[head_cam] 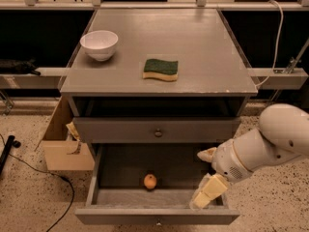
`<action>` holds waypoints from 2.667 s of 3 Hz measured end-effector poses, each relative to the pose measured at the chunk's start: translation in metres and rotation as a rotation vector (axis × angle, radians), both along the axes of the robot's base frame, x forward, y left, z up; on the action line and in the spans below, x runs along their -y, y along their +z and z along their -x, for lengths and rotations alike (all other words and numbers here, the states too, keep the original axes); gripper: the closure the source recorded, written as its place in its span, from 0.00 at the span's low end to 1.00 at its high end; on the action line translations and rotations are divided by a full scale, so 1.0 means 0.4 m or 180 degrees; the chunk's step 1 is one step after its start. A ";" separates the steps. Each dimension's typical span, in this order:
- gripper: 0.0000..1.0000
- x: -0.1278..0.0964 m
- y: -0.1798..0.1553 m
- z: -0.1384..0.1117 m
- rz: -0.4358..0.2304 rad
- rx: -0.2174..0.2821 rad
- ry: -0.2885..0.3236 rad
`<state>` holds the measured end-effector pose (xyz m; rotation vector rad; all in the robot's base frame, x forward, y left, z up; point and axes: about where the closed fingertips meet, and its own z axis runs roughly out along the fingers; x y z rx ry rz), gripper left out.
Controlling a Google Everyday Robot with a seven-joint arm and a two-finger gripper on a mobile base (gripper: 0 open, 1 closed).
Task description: Pick orange from middle drawer and place on counter
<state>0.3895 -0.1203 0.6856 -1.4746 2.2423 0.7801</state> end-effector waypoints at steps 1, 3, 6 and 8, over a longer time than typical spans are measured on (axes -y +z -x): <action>0.00 -0.007 -0.065 -0.045 -0.0478 0.0076 -0.0218; 0.00 -0.029 -0.112 -0.064 -0.0633 0.0098 -0.0297; 0.00 -0.147 -0.154 -0.243 -0.0893 0.0787 -0.0673; 0.00 -0.169 -0.244 -0.242 -0.0778 0.0559 -0.0533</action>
Offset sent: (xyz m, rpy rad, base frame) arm 0.0153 0.0026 -0.0224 0.1280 -0.0205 -0.0584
